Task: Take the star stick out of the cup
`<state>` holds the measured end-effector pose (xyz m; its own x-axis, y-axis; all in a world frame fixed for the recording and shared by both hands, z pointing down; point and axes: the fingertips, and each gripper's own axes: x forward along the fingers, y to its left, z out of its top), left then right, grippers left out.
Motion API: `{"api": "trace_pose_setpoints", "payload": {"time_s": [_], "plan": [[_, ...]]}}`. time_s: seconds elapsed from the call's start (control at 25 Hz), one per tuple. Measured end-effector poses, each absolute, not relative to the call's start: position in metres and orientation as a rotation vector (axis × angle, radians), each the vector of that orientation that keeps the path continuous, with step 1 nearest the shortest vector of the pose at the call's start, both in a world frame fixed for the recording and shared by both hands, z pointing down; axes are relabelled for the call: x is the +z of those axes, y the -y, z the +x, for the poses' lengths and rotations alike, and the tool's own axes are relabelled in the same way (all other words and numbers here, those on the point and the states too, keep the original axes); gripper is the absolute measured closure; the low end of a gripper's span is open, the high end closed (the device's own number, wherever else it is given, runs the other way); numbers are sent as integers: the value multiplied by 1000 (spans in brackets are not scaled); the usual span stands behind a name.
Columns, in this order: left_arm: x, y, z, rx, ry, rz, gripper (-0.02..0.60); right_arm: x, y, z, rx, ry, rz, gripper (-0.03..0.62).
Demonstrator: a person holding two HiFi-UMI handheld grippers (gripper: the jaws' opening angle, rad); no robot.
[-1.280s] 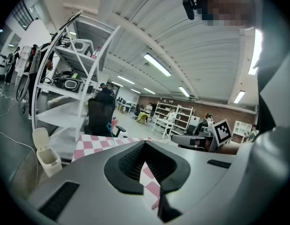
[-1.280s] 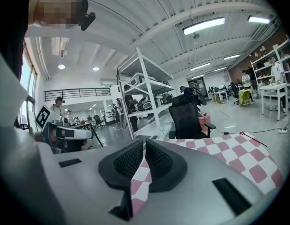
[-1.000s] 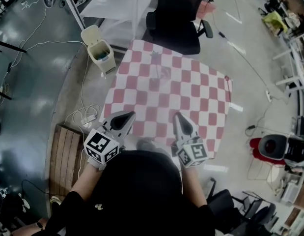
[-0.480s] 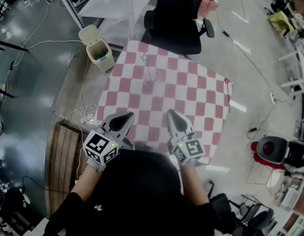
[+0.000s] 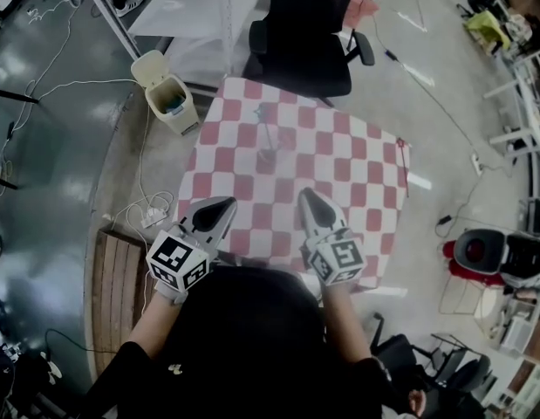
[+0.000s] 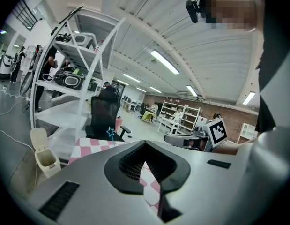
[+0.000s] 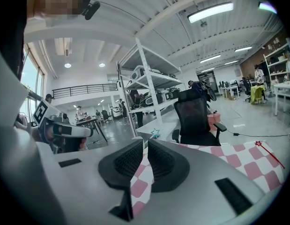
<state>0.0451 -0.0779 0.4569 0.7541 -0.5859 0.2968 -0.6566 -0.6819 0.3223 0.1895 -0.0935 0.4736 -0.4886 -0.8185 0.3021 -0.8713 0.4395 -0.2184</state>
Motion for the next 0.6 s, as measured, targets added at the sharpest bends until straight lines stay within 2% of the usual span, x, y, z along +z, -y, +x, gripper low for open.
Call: {"api": "trace_pose_setpoints", "payload": {"time_s": [0.6], "plan": [[480,107,-21,247,931,2484,541,508,176,154,496,2376,1485,562]]}}
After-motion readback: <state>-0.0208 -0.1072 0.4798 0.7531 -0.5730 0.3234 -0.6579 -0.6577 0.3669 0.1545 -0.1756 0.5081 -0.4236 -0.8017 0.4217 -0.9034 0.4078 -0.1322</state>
